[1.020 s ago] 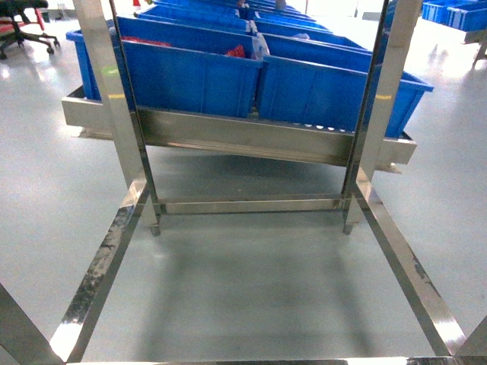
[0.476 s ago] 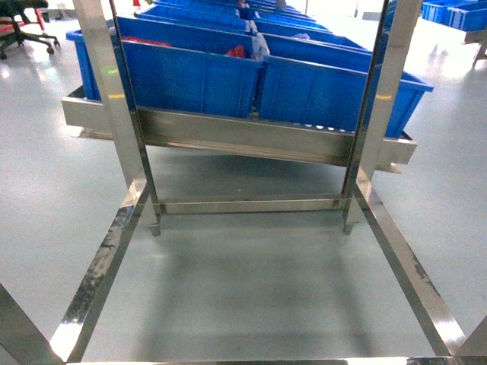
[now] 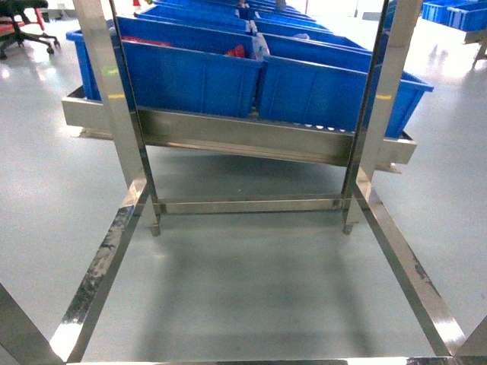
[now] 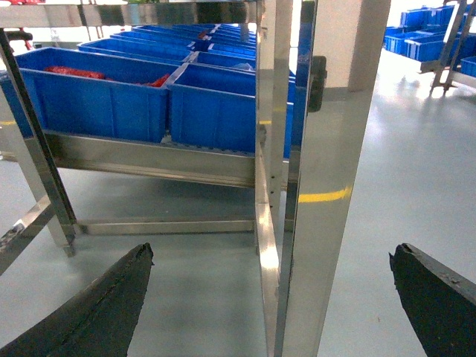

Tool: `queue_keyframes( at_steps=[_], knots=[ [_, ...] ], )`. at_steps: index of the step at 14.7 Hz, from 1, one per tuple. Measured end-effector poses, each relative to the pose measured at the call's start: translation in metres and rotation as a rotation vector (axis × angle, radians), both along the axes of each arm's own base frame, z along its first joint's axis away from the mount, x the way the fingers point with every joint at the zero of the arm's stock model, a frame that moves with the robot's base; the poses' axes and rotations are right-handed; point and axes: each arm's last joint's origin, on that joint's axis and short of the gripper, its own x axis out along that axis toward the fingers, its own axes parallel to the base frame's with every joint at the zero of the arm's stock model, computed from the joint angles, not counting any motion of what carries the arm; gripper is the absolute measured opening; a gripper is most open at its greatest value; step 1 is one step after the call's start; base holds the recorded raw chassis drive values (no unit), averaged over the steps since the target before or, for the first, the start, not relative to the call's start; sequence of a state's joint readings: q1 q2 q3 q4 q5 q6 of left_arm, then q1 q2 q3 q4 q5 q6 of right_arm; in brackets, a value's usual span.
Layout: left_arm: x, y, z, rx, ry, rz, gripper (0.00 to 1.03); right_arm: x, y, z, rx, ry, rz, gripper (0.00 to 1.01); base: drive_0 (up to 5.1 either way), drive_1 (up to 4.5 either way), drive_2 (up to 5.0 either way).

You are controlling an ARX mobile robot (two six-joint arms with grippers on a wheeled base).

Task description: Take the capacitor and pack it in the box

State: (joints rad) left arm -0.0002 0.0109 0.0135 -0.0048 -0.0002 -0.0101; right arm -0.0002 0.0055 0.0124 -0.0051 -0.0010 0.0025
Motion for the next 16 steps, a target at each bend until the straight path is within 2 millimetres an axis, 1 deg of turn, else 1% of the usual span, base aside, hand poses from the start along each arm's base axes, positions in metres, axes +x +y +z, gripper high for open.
queue_keyframes(
  at_steps=[16],
  knots=[
    [0.0,0.0,0.0,0.0,0.0,0.0,0.98,0.0,0.0,0.0,0.0,0.0,0.0,0.98,0.0,0.0,0.0]
  ],
)
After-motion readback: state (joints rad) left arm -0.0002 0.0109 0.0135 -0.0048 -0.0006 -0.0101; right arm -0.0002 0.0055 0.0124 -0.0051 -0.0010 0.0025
